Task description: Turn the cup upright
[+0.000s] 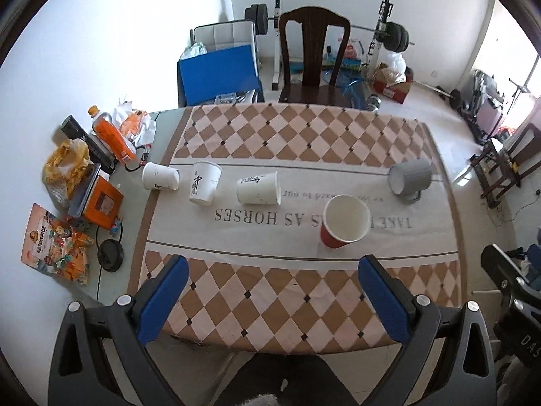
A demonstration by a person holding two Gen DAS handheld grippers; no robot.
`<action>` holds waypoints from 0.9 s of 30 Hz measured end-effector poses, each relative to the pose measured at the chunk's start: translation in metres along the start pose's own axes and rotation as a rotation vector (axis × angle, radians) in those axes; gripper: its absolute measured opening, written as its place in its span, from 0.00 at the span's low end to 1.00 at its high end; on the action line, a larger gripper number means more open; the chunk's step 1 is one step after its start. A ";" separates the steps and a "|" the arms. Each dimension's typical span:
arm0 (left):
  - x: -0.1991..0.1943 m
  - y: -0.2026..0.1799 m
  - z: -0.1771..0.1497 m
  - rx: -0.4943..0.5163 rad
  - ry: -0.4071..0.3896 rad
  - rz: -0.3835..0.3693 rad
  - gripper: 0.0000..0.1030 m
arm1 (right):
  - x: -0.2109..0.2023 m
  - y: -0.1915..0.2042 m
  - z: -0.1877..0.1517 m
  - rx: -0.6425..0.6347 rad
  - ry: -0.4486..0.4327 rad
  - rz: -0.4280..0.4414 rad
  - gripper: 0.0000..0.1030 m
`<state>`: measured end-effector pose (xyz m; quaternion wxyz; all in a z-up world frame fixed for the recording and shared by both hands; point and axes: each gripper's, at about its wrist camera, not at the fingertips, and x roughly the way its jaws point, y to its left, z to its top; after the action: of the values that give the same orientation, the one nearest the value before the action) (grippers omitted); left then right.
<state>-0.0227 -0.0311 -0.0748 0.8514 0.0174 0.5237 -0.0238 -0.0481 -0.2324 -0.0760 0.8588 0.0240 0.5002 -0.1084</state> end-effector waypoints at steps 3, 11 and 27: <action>-0.020 -0.001 -0.001 0.000 -0.003 -0.003 0.99 | -0.025 -0.004 0.002 0.008 0.001 0.015 1.00; -0.050 0.001 -0.007 0.005 -0.013 0.014 0.99 | -0.067 -0.004 -0.001 0.008 -0.012 0.034 1.00; -0.065 0.007 -0.014 -0.015 -0.025 0.049 0.99 | -0.084 -0.003 -0.004 -0.001 -0.007 0.052 1.00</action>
<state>-0.0637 -0.0219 -0.0229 0.8583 0.0233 0.5126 0.0006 -0.0917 -0.2213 -0.0055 0.8629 0.0360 0.4967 -0.0858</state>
